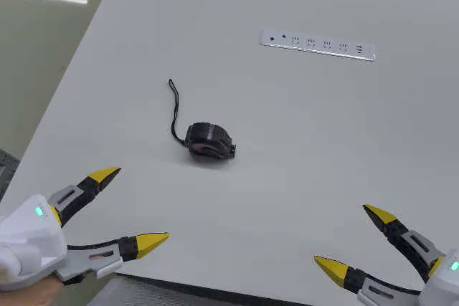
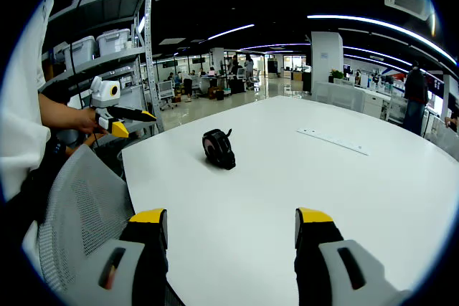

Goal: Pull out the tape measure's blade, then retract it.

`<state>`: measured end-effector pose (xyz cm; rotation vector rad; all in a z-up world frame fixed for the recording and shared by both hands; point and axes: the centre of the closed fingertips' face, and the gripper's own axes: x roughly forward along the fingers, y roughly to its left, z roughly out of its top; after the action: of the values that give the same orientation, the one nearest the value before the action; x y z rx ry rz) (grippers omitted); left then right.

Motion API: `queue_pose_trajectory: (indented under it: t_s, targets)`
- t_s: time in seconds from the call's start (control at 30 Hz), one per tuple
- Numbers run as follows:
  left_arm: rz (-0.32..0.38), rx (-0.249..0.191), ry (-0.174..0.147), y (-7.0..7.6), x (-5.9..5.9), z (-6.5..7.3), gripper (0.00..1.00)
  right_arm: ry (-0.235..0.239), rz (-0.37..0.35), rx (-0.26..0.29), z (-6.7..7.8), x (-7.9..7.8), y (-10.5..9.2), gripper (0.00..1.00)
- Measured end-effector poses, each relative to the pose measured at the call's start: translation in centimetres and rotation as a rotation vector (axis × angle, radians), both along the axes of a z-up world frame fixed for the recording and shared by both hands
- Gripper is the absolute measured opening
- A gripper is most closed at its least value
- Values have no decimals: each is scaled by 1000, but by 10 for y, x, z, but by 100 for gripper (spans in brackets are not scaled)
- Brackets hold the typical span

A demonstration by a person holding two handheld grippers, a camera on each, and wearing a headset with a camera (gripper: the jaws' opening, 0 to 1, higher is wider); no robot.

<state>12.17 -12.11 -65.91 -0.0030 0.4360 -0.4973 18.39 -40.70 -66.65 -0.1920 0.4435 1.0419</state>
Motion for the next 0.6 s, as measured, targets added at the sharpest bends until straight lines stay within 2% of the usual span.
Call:
queue_pose_trajectory:
  t_s: [0.6]
  targets:
    - [-3, 2, 0, -5, 0, 5, 81, 0, 0, -4, -2, -1, -1, 73]
